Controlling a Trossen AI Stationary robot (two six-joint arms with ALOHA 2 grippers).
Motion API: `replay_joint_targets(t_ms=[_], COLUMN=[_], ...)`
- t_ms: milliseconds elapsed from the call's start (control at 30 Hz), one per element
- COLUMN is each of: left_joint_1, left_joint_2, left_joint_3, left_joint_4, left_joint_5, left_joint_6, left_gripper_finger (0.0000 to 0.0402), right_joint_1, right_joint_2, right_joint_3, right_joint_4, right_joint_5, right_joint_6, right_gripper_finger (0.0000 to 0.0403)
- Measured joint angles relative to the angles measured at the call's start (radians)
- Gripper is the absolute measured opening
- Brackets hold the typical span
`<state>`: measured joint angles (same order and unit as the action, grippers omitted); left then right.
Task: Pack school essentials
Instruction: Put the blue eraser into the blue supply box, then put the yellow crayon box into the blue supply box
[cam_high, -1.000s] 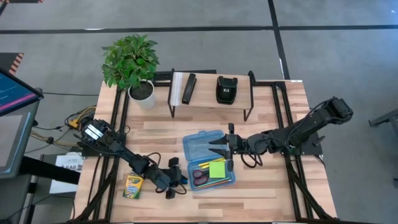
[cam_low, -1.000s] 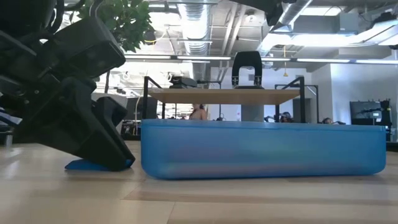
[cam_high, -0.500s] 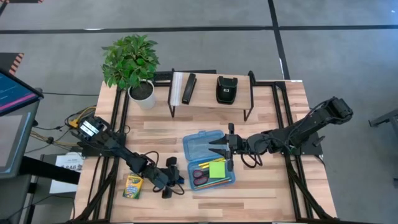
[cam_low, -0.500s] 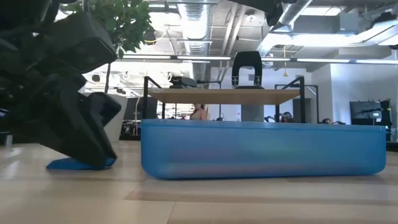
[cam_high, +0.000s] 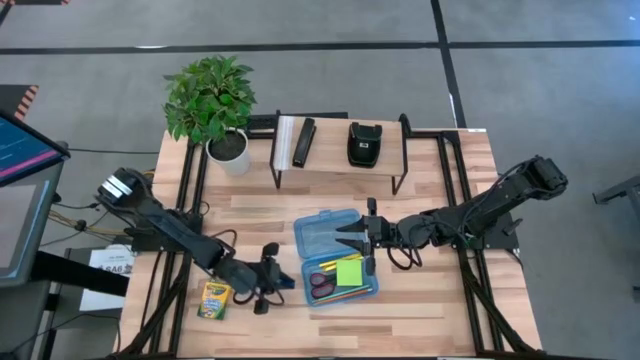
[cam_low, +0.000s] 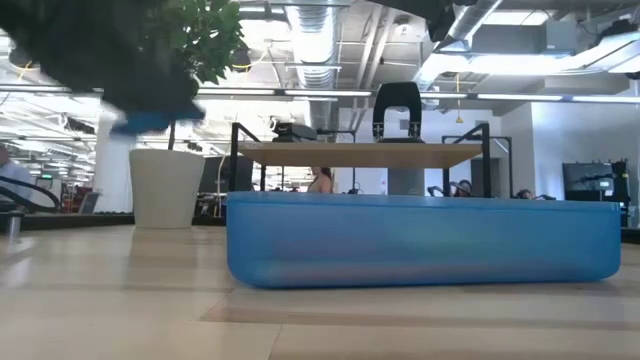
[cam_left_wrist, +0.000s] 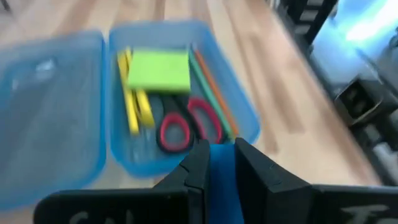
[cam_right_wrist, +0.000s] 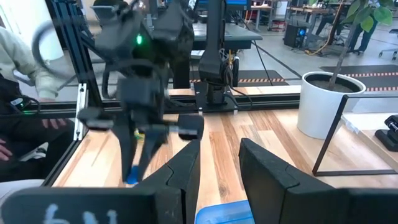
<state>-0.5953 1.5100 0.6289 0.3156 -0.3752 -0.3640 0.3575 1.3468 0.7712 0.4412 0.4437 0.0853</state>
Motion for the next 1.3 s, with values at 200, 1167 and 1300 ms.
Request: replay_joint_targets(t_ms=[200,1167,1300], left_joint_1=[0.004,0.186,0.186], left_joint_2=[-0.063,0.29,0.277], left_joint_3=[0.048,0.307,0.307], left_joint_4=[0.012,0.056,0.003], left_joint_5=[-0.054,0.18,0.185], left_joint_6=[0.092,0.062,0.059], left_gripper_finger=[0.0031,0.0143,0.0172], right_joint_1=[0.0,0.0,0.0], right_joint_2=[0.0,0.0,0.0], right_joint_3=[0.0,0.0,0.0], right_joint_4=[0.004,-0.014,-0.014], right_joint_5=[0.0,0.0,0.0], right_joint_6=[0.001,0.004,0.004], right_gripper_finger=[0.0134,0.0134,0.0134])
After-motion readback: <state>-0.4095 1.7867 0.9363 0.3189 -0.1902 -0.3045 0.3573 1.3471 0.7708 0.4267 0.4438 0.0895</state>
